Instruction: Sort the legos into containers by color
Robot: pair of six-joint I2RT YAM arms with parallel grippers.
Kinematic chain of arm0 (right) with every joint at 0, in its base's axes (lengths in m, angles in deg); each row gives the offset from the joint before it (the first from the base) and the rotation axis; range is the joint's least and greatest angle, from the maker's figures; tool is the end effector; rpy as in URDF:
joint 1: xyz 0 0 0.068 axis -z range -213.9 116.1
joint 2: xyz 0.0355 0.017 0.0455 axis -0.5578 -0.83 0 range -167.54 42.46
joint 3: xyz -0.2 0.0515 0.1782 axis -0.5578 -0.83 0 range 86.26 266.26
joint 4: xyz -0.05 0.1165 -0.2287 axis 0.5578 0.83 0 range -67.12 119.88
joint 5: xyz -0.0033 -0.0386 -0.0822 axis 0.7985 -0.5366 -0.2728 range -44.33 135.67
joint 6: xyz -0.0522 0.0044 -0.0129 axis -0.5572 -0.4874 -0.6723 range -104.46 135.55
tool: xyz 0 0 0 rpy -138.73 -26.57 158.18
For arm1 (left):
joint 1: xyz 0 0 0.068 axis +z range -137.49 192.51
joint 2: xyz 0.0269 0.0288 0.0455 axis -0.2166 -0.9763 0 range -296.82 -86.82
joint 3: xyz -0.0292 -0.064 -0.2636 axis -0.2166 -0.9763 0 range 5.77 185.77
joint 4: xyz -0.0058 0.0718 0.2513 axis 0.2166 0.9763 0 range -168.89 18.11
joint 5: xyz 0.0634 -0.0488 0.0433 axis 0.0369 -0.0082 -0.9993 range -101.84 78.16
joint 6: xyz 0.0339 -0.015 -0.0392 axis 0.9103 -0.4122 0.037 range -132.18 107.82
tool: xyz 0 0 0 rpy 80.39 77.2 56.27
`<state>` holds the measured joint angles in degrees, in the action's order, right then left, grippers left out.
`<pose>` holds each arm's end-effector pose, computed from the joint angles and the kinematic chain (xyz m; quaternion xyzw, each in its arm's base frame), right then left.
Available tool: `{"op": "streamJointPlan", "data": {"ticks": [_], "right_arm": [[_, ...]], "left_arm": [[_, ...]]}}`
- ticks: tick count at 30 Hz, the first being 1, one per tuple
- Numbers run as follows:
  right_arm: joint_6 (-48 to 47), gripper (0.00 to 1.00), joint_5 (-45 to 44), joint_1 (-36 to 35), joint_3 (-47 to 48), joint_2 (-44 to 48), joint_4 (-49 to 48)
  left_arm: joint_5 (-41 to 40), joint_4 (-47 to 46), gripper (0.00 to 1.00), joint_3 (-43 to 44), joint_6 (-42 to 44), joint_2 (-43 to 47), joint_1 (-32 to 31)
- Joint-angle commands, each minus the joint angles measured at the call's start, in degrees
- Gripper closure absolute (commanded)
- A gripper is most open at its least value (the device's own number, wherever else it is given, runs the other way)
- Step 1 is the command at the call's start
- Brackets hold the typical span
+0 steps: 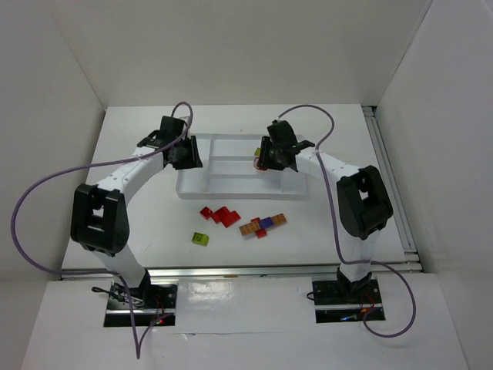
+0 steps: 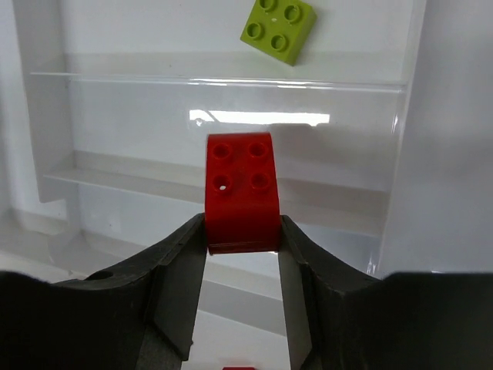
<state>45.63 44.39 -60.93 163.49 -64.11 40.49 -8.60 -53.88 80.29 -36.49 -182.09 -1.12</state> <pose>0.3683 0.1870 0.2186 0.0289 0.9297 0.1663 0.3272 0.3601 -0.0893 0.2673 -0.0756 0.9230 -0.1471 0.3475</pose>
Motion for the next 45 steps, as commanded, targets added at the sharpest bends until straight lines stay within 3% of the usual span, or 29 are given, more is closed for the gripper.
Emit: {"op": "streamJointPlan", "data": {"ticks": [1, 2, 4, 10, 12, 15, 19, 23, 29, 36, 40, 45], "right_arm": [[-1.17, 0.49, -1.26, -0.40, 3.28, -0.22, -0.47], [-1.17, 0.34, -1.27, -0.40, 3.28, -0.22, -0.47], [-1.78, 0.27, -1.27, -0.40, 3.97, -0.22, 0.14], [-1.79, 0.25, -4.79, -0.40, 0.75, 7.14, 1.47], [-1.79, 0.27, -6.36, -0.40, -1.11, 11.79, 1.47], [-1.79, 0.27, -7.60, -1.01, -4.36, 17.15, 2.34], [-2.39, 0.27, -8.74, -1.54, -7.88, 22.43, 5.23], [-2.40, 0.27, -7.25, -2.94, -11.13, 26.75, 7.27], [1.81, 0.30, -6.63, -6.54, -22.09, 33.96, 11.49], [7.96, 0.31, -10.58, -17.35, -28.80, 39.77, 14.12], [10.34, 0.28, -14.10, -19.20, -27.32, 38.27, 16.23], [10.87, 0.26, -19.36, -19.20, -24.15, 37.66, 18.95]], "left_arm": [[-0.17, 0.74, 1.00, 3.25, -1.70, -3.78, 0.97], [-0.78, 0.74, 1.00, 3.26, -2.22, -3.79, 0.97], [-1.92, 0.74, 1.00, 3.78, -2.23, -4.40, 0.97], [-2.54, 1.79, 0.95, 4.32, -2.23, -6.07, 1.59], [-2.54, 1.79, 0.79, 4.32, -2.23, -6.60, 1.59], [-2.54, 1.79, 0.32, 4.32, -2.23, -6.60, 1.59], [-3.06, 1.79, 0.02, 5.37, -1.70, -6.60, 1.59], [-2.45, 2.41, 0.00, 5.90, -1.70, -5.46, 1.59], [-2.45, 3.02, 0.05, 6.51, 0.93, 4.19, -2.80], [-6.49, 8.11, 0.13, 0.02, 1.99, 14.83, -9.65], [-12.20, 13.03, 0.09, -7.45, -2.65, 18.79, -16.23], [-14.50, 16.20, 0.09, -16.84, -14.94, 24.77, -18.19]]}}
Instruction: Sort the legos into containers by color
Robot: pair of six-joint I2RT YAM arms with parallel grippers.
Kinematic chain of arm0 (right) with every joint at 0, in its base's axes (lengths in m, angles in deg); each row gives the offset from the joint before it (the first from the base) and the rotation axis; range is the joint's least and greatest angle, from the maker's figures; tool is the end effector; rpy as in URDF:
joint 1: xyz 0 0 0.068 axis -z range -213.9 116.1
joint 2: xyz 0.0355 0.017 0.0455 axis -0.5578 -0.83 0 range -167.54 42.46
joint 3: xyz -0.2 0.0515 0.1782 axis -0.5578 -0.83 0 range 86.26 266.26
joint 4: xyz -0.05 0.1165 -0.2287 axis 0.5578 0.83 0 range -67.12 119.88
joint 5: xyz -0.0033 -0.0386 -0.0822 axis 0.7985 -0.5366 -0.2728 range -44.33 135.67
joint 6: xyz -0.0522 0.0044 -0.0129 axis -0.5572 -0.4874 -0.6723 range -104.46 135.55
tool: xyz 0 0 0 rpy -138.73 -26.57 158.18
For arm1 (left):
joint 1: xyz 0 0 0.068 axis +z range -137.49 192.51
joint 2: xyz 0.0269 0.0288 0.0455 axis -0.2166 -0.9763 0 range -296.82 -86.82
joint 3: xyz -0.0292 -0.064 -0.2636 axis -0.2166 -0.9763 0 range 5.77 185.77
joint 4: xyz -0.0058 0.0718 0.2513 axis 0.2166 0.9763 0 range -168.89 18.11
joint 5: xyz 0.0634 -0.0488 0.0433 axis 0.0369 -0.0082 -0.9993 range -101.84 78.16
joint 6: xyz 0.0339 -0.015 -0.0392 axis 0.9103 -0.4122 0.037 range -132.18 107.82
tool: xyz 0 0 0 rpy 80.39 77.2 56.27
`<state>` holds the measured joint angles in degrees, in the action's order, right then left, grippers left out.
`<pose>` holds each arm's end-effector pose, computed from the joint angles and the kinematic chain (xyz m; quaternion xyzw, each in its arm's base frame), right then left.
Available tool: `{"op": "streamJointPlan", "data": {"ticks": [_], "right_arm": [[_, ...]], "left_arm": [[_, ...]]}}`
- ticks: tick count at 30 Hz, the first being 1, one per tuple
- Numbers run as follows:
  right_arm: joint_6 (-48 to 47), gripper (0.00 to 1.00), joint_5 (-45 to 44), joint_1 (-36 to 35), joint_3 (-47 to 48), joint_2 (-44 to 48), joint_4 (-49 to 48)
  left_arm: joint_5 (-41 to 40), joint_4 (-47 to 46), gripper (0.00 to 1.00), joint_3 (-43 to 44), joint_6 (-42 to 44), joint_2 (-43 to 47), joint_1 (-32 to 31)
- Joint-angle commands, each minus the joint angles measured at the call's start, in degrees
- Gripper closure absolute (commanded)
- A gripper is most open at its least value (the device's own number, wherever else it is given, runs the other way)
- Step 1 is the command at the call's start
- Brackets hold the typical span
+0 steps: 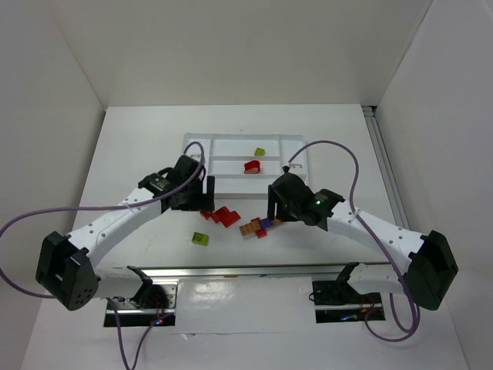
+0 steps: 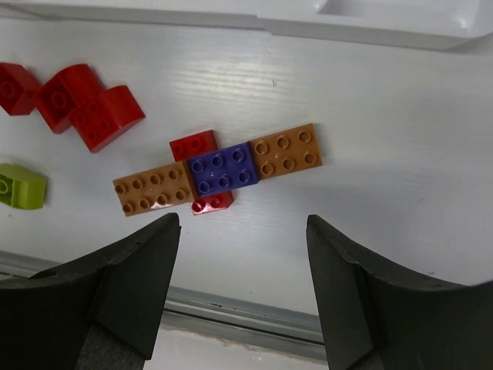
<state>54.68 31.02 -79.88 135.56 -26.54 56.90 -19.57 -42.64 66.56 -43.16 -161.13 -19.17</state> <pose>0.1736 0.1667 0.2464 -0.0166 0.9432 0.1196 0.3094 0.2335 -0.1384 0.2853 -0.0175 0.9370 -0.1243 0.3260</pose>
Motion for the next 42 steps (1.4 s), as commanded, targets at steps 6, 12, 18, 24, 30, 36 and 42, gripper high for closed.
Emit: {"op": "streamJointPlan", "data": {"ticks": [6, 12, 18, 24, 30, 36, 42], "right_arm": [[-0.90, 0.26, -7.67, 1.59, 7.04, 1.22, 4.38], [-2.13, 0.25, -7.67, 2.12, 8.80, 1.23, 4.39], [-2.65, 0.25, -7.05, 2.12, 8.80, 2.37, 4.39], [-2.66, 0.25, -6.53, 2.12, 8.80, 2.90, 5.09], [-3.19, 0.25, -6.00, 2.12, 8.80, 2.90, 5.09], [-3.19, 0.25, -5.47, 2.12, 7.75, 2.90, 4.56], [-3.19, 0.25, -4.94, 2.12, 7.74, 2.37, 4.56]], "left_arm": [[-3.44, 11.65, 0.15, -7.26, -28.23, 6.36, -2.85], [0.07, 13.67, 0.19, -7.27, -36.25, -0.21, -3.39], [1.84, 15.69, 0.17, -6.74, -40.29, -9.00, -3.91], [1.31, 14.03, 0.09, -7.80, -42.32, -10.24, -3.91], [1.93, 11.57, 0.19, -9.02, -43.37, -13.76, -3.91], [1.23, 7.97, 0.19, -10.70, -43.37, -14.29, -3.91], [-0.62, 6.64, 0.28, -10.70, -43.37, -15.61, -2.24]]}}
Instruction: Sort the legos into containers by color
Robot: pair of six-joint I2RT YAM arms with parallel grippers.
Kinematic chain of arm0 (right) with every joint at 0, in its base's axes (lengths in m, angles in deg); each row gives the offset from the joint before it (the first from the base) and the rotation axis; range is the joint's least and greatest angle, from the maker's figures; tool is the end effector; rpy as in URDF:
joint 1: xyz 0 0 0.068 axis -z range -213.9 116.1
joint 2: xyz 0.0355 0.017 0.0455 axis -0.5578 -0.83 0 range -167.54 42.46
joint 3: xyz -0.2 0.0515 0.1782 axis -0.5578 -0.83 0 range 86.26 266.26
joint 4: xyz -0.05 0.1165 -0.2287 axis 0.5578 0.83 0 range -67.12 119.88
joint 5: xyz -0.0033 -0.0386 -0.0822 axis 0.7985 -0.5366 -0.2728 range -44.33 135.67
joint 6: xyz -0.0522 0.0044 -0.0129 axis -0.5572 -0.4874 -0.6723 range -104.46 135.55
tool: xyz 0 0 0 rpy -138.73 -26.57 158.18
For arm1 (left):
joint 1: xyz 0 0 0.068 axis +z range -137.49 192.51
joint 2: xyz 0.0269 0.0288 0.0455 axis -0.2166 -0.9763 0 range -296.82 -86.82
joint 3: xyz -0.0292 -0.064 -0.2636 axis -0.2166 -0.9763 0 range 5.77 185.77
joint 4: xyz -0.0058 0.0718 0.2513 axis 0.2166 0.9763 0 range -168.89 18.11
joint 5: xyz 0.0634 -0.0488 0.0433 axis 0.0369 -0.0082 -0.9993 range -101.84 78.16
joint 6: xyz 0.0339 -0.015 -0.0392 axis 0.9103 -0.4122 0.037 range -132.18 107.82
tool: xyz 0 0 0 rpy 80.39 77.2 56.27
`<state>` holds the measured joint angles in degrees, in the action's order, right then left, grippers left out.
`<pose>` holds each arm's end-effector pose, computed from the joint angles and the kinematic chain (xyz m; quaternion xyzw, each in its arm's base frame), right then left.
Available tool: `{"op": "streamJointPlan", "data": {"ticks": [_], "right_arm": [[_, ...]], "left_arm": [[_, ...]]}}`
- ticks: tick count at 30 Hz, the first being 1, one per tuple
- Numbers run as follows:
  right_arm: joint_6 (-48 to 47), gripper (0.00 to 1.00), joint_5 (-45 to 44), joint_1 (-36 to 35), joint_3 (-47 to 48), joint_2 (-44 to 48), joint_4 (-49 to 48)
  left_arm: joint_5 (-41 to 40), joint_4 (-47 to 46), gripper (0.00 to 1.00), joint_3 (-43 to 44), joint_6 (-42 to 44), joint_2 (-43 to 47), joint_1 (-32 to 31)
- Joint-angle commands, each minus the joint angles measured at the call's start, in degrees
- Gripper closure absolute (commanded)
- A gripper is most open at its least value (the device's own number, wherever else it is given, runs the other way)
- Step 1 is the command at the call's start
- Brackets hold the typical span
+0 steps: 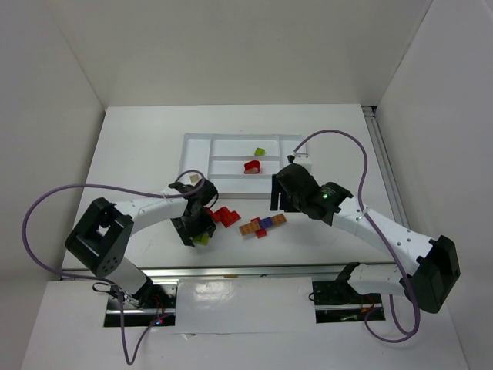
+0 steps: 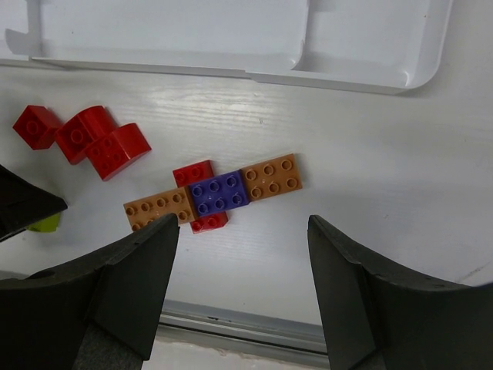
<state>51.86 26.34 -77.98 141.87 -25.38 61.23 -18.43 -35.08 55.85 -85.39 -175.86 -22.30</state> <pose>0.1813 0.1591 0.2816 -0.0063 0.9297 0.0939 0.3560 0.2139 -0.1436 0.1616 -0.3311 0.9398 -0.0172 0.0834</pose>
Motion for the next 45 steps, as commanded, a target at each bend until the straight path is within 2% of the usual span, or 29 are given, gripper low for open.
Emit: {"op": "streamJointPlan", "data": {"ticks": [1, 5, 8, 11, 12, 15, 21, 25, 28, 32, 35, 39, 45], "right_arm": [[-0.37, 0.25, -0.27, 0.22, 1.43, 1.21, 0.24], [-0.37, 0.25, -0.27, 0.22, 0.90, 0.69, -0.29], [-0.90, 0.25, 0.26, 0.22, 0.90, 0.16, -0.29], [-0.90, 0.25, 0.88, 0.22, 0.90, 0.16, -0.91], [-0.90, 0.25, 0.88, 0.22, 0.90, -0.36, -1.43], [-0.90, 0.25, 1.40, 0.22, 0.90, -0.90, -1.43], [-0.90, 0.25, 1.92, 0.22, 0.90, -1.51, -3.10], [-0.90, 0.25, 1.93, 0.22, 0.90, -2.66, -3.10], [-0.90, 0.25, 0.70, 0.22, 0.90, -1.70, -3.10], [1.03, 0.25, -3.94, 0.22, 0.38, 1.38, -3.10], [2.17, 0.25, -5.71, 0.22, 0.37, 2.61, -1.62], [2.80, 0.25, -7.03, 0.74, 0.37, 3.84, -0.29], [4.02, 0.25, -7.56, 1.27, 1.43, 3.85, 1.03]], "left_arm": [[-1.76, -0.92, 0.31, 0.01, -1.15, -1.57, 0.88], [-2.37, -1.45, 0.41, 0.01, -0.44, -2.20, 1.50], [-3.42, -1.45, 0.42, 0.01, -0.44, -2.20, 1.50], [-4.74, -0.84, 0.52, 0.01, -0.44, -1.67, 1.50], [-4.75, -0.31, 0.58, 0.01, -0.44, -1.67, 1.50], [-5.98, 1.88, 0.64, 1.06, 0.08, -0.01, 1.50], [-8.53, 5.31, 0.65, 2.74, 1.23, 4.04, 1.50], [-10.46, 8.47, 0.65, 7.12, 1.93, 4.84, 1.50], [-13.35, 10.67, 0.65, 12.39, 3.42, 4.84, 1.50], [-15.73, 9.03, 0.65, 23.17, 7.97, 1.68, 2.29], [-14.33, 6.47, 0.64, 29.61, 11.76, -4.29, 3.61], [-11.70, 5.06, 0.64, 44.26, 16.42, -14.57, 5.44], [-9.41, 3.21, 0.64, 59.22, 19.68, -28.62, 7.12]]}}
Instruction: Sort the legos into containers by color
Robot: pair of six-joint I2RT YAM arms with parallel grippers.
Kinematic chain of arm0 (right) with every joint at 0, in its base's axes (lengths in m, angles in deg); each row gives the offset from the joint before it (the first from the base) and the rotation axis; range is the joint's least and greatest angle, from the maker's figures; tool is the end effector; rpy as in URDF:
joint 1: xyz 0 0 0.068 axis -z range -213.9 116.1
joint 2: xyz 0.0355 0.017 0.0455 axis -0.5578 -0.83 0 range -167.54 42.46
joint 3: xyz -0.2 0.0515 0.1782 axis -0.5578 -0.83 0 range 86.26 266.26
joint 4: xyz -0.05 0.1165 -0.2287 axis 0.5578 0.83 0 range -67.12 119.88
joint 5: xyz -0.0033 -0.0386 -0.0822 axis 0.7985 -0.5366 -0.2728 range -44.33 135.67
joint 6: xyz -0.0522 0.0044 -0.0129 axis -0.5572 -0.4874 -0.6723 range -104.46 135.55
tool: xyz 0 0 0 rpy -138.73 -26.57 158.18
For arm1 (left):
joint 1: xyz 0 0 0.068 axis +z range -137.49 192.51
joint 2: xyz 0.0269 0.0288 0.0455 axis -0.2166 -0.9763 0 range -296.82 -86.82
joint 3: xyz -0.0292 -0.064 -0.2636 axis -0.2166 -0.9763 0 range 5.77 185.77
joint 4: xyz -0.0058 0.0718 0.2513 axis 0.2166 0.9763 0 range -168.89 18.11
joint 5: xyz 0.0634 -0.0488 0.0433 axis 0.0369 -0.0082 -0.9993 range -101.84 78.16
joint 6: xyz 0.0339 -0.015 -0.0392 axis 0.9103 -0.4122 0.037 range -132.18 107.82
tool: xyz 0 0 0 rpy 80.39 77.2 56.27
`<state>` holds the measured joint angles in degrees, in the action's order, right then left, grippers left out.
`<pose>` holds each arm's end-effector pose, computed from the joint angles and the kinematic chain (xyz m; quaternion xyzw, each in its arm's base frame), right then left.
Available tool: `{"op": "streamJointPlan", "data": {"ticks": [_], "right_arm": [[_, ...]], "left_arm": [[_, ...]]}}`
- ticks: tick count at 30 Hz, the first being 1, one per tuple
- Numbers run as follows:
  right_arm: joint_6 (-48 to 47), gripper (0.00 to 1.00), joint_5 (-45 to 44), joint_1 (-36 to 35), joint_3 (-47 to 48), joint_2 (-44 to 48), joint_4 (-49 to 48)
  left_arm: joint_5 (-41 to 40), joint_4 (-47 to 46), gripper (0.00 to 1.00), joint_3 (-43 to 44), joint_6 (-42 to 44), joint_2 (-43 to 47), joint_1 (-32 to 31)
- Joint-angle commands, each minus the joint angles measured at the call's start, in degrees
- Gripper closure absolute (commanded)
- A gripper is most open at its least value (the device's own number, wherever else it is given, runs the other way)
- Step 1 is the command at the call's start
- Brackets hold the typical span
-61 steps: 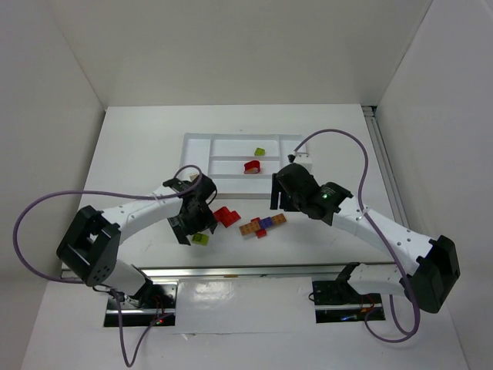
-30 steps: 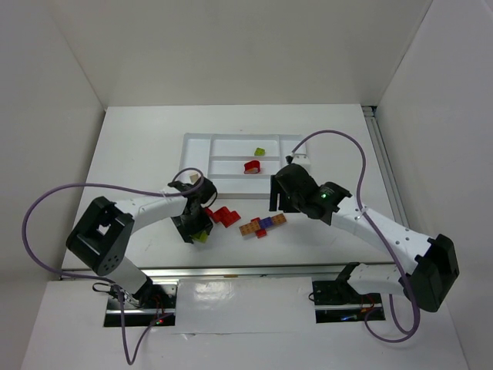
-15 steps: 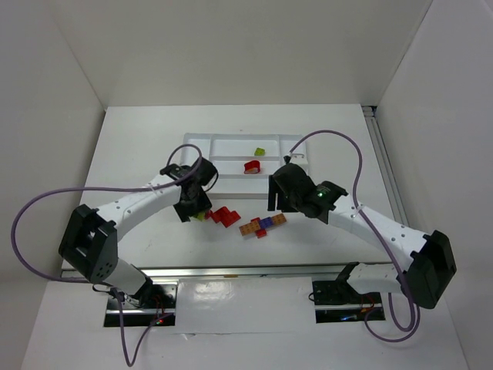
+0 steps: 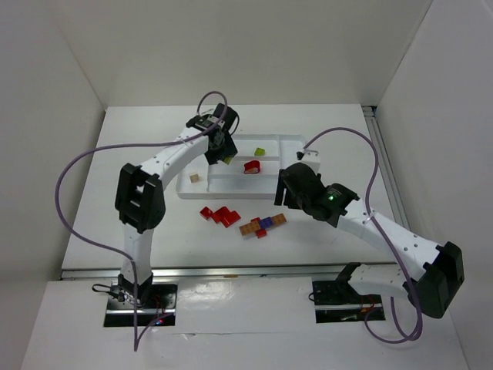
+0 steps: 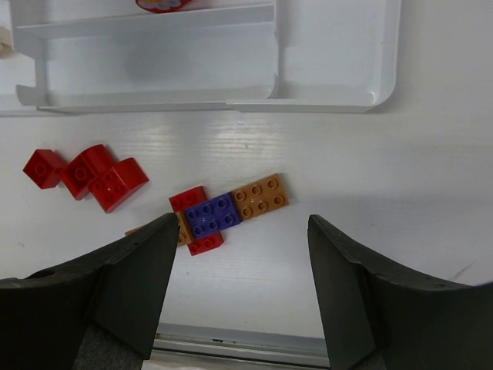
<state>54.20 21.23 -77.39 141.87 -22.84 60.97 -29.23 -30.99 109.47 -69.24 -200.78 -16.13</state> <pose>0.1790 0.1496 0.2924 0.0378 0.9141 0.0824 0.3951 0.3877 -0.1995 0.2785 -0.2736 0.9113 -0.0778 0.2976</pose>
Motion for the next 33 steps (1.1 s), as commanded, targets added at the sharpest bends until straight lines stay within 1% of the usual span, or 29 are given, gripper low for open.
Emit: {"op": "streamJointPlan", "data": {"ticks": [1, 3, 6, 12, 14, 15, 16, 17, 18, 19, 21, 24, 25, 26, 27, 28, 29, 30, 32, 33], "right_arm": [[1.69, 0.25, -2.45, 0.68, 1.43, 1.31, 1.29], [2.21, 0.25, -1.93, 0.68, 1.43, 1.31, 1.29], [2.82, 0.25, -1.22, 0.68, 0.81, 0.79, 1.29], [3.45, 0.25, -0.60, 0.68, 0.81, 0.26, 1.29], [3.45, 0.25, -0.60, 0.68, 0.81, 0.87, 1.90], [4.05, 0.25, -0.60, 0.68, 0.81, 0.87, 2.43], [4.06, 0.25, -0.60, 0.68, 0.20, 1.57, 2.43], [4.76, 0.25, -0.60, 0.68, 0.20, 2.10, 2.95], [4.76, 0.25, -0.60, 0.68, -0.41, 2.10, 2.96], [4.76, 0.25, -0.60, 0.68, -0.42, 2.63, 2.96], [5.29, 0.25, -0.60, 0.68, -1.56, 2.63, 2.96], [5.29, 0.25, -0.60, 0.68, -1.56, 2.63, 1.73], [4.77, 0.25, -0.60, 0.68, -1.56, 2.63, 1.73], [4.76, 0.25, 0.01, 0.68, -1.56, 2.02, 1.21], [4.76, 0.25, 0.62, 0.68, -2.08, 2.02, 0.68], [4.15, 0.25, 0.63, 0.68, -2.09, 2.02, 0.67], [4.15, 0.25, 0.63, 0.68, -2.09, 2.02, -0.02], [3.63, 0.25, 0.63, 0.68, -2.70, 2.02, -0.03], [3.10, 0.25, 0.63, 0.68, -2.70, 1.49, -0.73], [3.09, 0.25, 0.63, 0.68, -3.23, 1.49, -1.25]], "left_arm": [[2.00, -1.57, 0.64, 6.94, 4.05, -5.13, 1.48], [2.89, -3.42, 0.64, 10.18, 5.20, -8.37, 2.09], [5.16, -7.28, 0.62, 11.87, 5.82, -10.84, 2.62], [8.77, -10.10, 0.62, 18.46, 7.75, -18.49, 3.68], [8.77, -10.11, 0.55, 20.75, 7.75, -19.81, 3.68], [9.56, -11.06, 0.46, 20.75, 7.75, -20.51, 3.68], [10.09, -11.68, 0.36, 21.36, 8.53, -20.52, 3.68], [11.66, -12.30, 0.19, 21.37, 9.59, -20.52, 3.68], [12.37, -12.91, 0.12, 21.89, 10.21, -20.52, 3.68], [12.38, -12.92, 0.07, 21.90, 10.21, -20.52, 3.68], [13.17, -12.92, 0.01, 21.90, 11.70, -19.04, 3.68], [9.32, -12.92, 0.01, 17.43, 13.89, -13.24, 3.68], [8.17, -12.40, 0.03, 15.93, 14.51, -11.23, 3.68], [7.11, -11.78, 0.05, 11.92, 15.13, -9.03, 2.90], [4.75, -11.78, 0.06, 9.18, 15.66, -3.79, 2.02], [3.69, -11.78, 0.08, 5.93, 16.53, -0.78, 1.49], [2.63, -11.78, 0.14, -0.89, 16.54, 2.21, 0.27], [1.23, -11.78, 0.17, -4.61, 16.54, 7.98, -0.27], [0.69, -11.78, 0.20, -11.73, 15.76, 13.12, -0.97], [0.69, -11.25, 0.20, -18.29, 14.70, 15.23, -0.98]]}}
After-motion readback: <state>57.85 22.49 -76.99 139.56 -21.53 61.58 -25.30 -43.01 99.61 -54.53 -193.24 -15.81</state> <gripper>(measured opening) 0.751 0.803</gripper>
